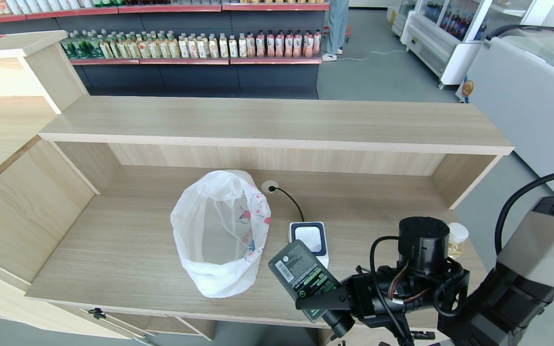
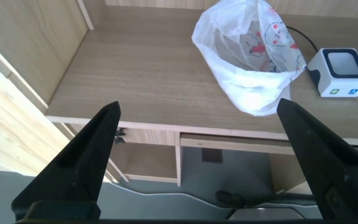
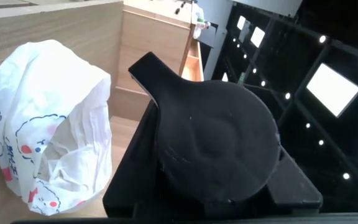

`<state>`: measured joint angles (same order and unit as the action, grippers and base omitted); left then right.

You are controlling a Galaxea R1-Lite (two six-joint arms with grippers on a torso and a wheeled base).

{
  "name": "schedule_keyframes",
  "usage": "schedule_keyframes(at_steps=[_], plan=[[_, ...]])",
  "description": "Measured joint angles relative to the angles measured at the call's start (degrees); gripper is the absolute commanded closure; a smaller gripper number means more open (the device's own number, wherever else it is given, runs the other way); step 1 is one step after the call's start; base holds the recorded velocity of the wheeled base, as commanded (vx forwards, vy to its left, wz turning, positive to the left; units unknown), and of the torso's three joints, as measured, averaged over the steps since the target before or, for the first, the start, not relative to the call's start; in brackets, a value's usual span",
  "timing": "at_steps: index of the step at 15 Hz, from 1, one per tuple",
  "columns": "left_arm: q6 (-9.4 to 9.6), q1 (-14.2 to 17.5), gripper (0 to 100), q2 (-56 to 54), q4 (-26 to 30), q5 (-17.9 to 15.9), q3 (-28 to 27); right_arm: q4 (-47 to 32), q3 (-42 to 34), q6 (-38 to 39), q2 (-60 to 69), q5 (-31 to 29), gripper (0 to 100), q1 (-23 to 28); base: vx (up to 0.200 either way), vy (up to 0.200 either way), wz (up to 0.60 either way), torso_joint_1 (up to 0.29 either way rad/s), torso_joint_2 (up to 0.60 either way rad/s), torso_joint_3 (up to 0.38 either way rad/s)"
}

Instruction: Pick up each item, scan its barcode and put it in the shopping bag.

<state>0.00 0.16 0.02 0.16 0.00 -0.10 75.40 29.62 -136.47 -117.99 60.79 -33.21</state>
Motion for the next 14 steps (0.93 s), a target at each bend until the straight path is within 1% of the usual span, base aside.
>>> schedule_keyframes(at_steps=[14], plan=[[0.0,0.0,0,0.0,0.02,0.0,0.0,0.0,-0.33,0.9,0.33,0.0,100,-1.51,0.0,0.0,0.0,0.0,0.0,0.0]])
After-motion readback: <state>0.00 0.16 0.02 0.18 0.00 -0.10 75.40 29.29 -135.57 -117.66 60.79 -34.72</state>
